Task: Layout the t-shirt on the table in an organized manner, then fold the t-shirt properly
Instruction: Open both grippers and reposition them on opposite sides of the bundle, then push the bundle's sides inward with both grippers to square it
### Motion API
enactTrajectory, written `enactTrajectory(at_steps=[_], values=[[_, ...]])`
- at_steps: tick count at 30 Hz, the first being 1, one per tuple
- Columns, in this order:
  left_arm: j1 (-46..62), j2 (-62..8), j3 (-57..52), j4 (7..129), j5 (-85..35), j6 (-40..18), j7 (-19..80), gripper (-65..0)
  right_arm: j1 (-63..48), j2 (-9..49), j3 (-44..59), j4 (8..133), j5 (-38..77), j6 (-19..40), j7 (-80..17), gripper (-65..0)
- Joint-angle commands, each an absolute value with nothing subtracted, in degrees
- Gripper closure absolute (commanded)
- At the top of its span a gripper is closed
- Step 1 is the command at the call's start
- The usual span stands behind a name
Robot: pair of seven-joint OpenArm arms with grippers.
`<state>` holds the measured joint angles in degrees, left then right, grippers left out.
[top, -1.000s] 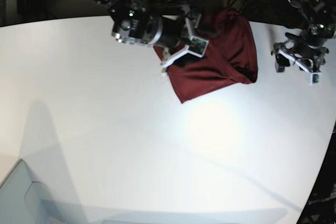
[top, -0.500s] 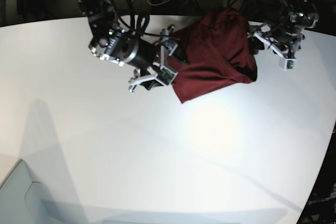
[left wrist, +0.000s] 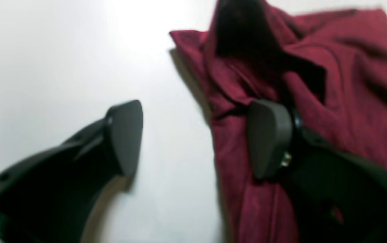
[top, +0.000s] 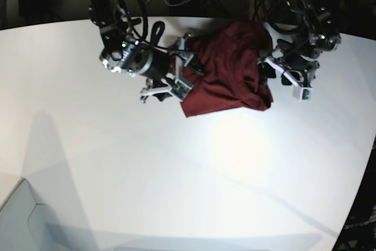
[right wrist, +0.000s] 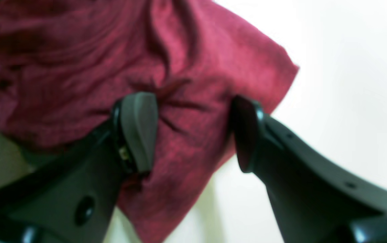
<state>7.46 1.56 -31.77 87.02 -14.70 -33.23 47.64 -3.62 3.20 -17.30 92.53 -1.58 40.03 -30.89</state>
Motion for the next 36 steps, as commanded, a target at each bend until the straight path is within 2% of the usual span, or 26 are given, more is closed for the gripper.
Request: enactTrajectory(at_steps=[1,9,16,21,27,31,36], values=[[6.90,1.36,-31.60,86.11,-13.41,-32.92,50.51,-47.2,-2.59,3.21,-17.36,92.70,-0.92,40.00,-30.02,-35.9],[2.24,-1.19,-31.60,85.67,-13.41,-32.92,51.12,-47.2,-1.01,1.45,-12.53,87.96,-0.92,40.00,-30.02,-35.9],[2.42,-3.91,-31.69,86.11,-13.49,-32.92,51.21,-47.2,-1.01,1.19,-9.27,93.49,-0.92,40.00,-30.02,-36.0],[4.35,-4.35,-33.45,92.88,-13.67,-33.01,54.02,-47.2,-1.10,1.27,-9.27,94.46,-0.92,40.00,-30.02,-36.1],[6.02,-4.00,-37.32,98.51,-27.82,-33.01,58.95,-47.2,-1.54,1.19,-9.27,95.43,-0.92,40.00,-30.02,-36.1],[7.60,-3.65,-36.09,95.08,-38.02,-32.92,59.03,-47.2,-2.68,1.19,-9.19,98.86,-0.92,40.00,-30.11,-36.2],[7.78,-2.33,-34.24,89.27,-40.31,-32.84,58.95,-47.2,-3.74,1.27,-9.19,102.55,-0.92,40.00,-30.20,-36.3]])
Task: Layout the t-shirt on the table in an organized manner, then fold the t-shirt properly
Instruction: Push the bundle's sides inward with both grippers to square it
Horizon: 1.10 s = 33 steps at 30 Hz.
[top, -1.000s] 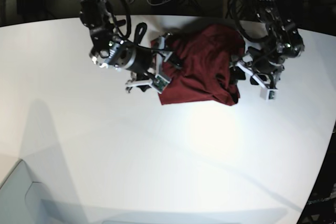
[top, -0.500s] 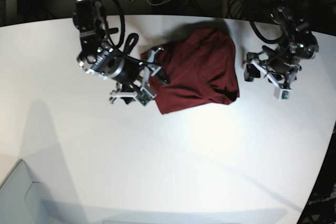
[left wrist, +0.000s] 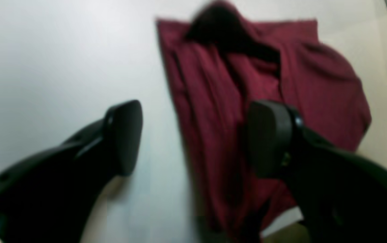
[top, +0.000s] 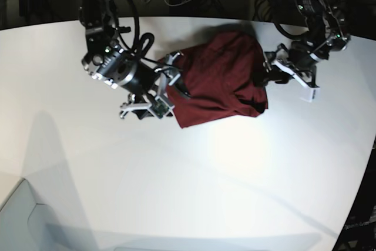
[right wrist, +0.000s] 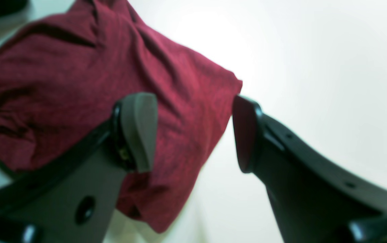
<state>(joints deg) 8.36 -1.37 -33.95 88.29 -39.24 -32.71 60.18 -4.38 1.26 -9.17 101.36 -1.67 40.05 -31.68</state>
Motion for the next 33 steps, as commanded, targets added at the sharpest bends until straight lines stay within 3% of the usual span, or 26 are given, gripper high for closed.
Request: enactTrajectory(at_steps=[1,7,25,33], values=[[7.87,-1.98,-34.24,88.75,-40.40,-32.84,58.95,-47.2,-3.82,1.27,-9.19,102.90,-0.92,40.00,-30.46,-36.4],[8.13,1.01,-34.24,88.31,-40.22,-32.84,58.95,-47.2,-4.09,1.54,-9.19,102.90,-0.92,40.00,-30.55,-40.0],[10.95,2.07,-34.59,88.22,-39.52,-32.22,58.86,-47.2,-5.23,1.36,-7.08,102.99,-0.92,40.00,-30.20,-40.0],[8.84,7.96,-34.51,88.22,-27.74,-32.22,58.86,-47.2,-5.32,1.36,-7.08,103.08,-0.92,40.00,-30.37,-40.0]])
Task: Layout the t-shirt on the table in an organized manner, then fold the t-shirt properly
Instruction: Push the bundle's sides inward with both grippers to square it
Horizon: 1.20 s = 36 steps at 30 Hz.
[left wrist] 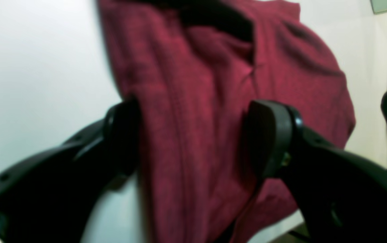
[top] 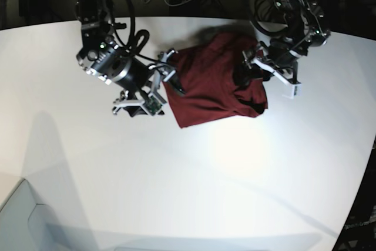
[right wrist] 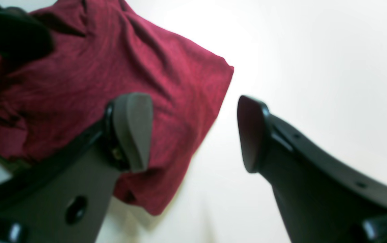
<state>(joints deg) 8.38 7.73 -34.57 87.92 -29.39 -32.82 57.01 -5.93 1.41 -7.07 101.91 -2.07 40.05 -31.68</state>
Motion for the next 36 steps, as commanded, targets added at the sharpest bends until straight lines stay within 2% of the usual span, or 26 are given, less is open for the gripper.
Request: enactTrajectory(at_steps=[1,7,18,21,25,31,33,36], values=[[8.84,8.57,-34.51,88.22,-26.95,-32.22,58.86,-47.2,-5.32,1.36,-7.08,103.08,-0.92,40.00,-30.46,-40.0],[8.13,9.00,-34.24,87.96,-26.07,-32.22,58.86,-47.2,-5.32,1.36,-7.08,103.08,-0.92,40.00,-30.55,-40.0],[4.00,9.00,-34.42,72.57,-26.15,-32.40,58.86,-45.1,-5.32,1.63,-7.08,103.08,-0.92,40.00,-30.55,-40.0],[3.21,9.00,-34.42,70.99,-26.15,-32.40,58.86,-36.3,-5.32,1.63,-7.08,103.08,-1.01,40.00,-30.55,-40.0],[1.27,9.00,-34.24,69.76,-26.15,-32.40,58.86,-20.0,-5.23,1.71,-6.99,103.08,-1.01,40.00,-30.37,-39.9],[-1.71,9.00,-34.07,67.12,-25.63,-32.31,58.95,-0.2,-5.14,1.36,-3.12,103.16,-1.01,40.00,-30.29,-39.7],[-2.86,8.22,-33.54,65.71,-25.63,-32.31,59.30,0.0,-5.14,1.45,-1.71,103.96,-1.01,40.00,-30.37,-39.7],[-4.97,4.35,-25.98,63.34,-25.63,-32.31,58.95,0.0,-5.14,1.27,1.71,105.45,-0.92,40.00,-30.55,-39.6]])
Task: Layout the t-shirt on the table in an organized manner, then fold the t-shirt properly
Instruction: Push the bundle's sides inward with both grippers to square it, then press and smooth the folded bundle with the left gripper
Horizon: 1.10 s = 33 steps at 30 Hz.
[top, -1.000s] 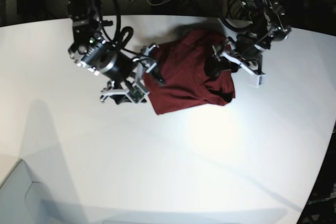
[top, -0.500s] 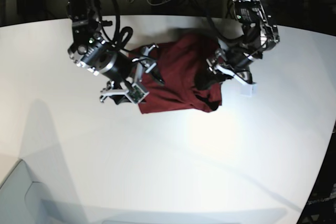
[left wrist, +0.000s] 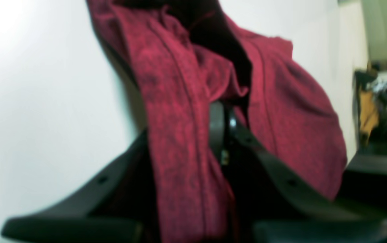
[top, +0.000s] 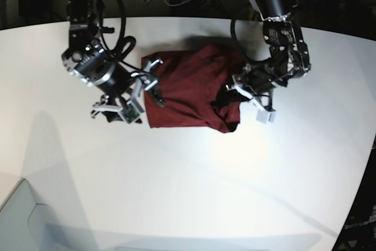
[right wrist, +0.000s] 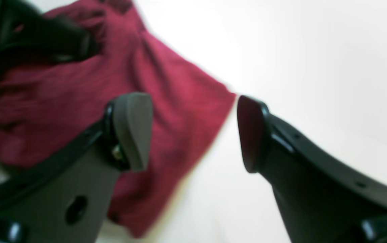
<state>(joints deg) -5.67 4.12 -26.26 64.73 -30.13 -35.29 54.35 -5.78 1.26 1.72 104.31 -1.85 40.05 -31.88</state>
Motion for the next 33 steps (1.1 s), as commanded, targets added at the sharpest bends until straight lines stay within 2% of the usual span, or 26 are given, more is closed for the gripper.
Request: enactTrajectory(at_steps=[1,8,18,24,33], values=[[-5.67,3.21,-22.73,62.90,-25.63,-32.31,58.95,-0.1,-5.14,1.27,2.42,105.80,-0.92,40.00,-30.55,-39.6],[-14.73,-6.64,5.85,61.67,-25.71,-32.31,58.86,-0.2,-5.23,1.27,7.60,106.24,-0.92,40.00,-30.64,-39.6],[-27.38,-11.82,29.41,61.58,-25.63,-32.40,48.57,-0.2,-7.34,1.27,13.58,106.33,-0.92,40.00,-30.29,-39.6],[-29.67,-11.82,37.32,61.49,-23.34,-32.40,38.02,-0.2,-8.48,1.27,16.57,106.33,-0.92,40.00,-30.20,-39.6],[-28.79,-6.11,38.20,61.76,-2.59,-32.84,29.14,-0.2,-8.92,1.19,19.82,106.33,-0.92,40.00,-30.64,-39.6]])
